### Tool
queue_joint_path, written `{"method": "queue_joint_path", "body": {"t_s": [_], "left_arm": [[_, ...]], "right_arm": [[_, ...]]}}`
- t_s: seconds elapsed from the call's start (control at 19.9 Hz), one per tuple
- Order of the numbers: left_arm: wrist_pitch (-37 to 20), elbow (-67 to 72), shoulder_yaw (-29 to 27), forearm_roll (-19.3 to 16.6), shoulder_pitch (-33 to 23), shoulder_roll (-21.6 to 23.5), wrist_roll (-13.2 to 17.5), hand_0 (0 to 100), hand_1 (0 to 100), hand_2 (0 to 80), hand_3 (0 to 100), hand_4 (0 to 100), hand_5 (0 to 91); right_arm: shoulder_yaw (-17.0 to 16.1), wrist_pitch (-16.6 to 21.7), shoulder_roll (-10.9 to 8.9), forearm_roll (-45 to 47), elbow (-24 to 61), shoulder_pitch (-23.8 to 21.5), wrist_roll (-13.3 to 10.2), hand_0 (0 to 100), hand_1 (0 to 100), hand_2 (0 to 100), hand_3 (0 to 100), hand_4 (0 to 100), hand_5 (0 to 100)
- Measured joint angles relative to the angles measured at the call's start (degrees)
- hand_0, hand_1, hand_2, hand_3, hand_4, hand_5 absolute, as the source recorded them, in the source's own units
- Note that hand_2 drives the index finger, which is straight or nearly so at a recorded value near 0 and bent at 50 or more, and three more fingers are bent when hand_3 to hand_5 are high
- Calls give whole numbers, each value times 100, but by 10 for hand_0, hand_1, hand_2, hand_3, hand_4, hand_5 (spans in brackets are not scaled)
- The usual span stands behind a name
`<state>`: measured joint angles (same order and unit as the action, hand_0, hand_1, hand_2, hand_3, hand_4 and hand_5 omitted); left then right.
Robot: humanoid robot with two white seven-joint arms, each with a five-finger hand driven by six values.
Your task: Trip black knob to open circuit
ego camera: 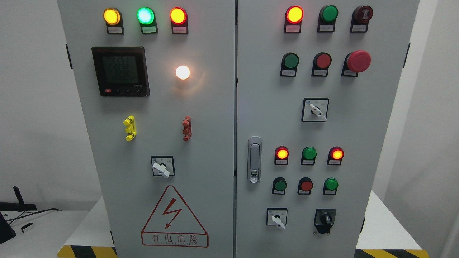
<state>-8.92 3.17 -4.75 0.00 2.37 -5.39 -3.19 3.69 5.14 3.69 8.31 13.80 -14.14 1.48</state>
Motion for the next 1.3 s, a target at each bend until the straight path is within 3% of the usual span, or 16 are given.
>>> {"method": "queue_joint_path", "body": {"t_s": [0.6,0.7,0.9,1.1,1.3], "left_arm": [[0,0,0,0,0,0,0,120,389,0,0,0,0],[0,0,0,0,0,0,0,120,389,0,0,0,0],[0,0,0,0,0,0,0,120,389,0,0,0,0],[0,0,0,0,0,0,0,120,389,0,0,0,0],[0,0,0,0,0,0,0,120,389,0,0,0,0]], "right_arm": [[2,-89,0,-1,227,-194,-4,47,123,79,178,124,152],[5,-146,-8,0,498,-407,-21,48,125,86,190,142,167],[-28,-135,-94,20,1357,-1025,197,50,149,121,230,183,192],[-128,113,-190,42,2560,-1746,334,55,184,150,279,228,224],[-300,334,-421,94,4103,-2461,385,59,188,166,302,250,242]]}}
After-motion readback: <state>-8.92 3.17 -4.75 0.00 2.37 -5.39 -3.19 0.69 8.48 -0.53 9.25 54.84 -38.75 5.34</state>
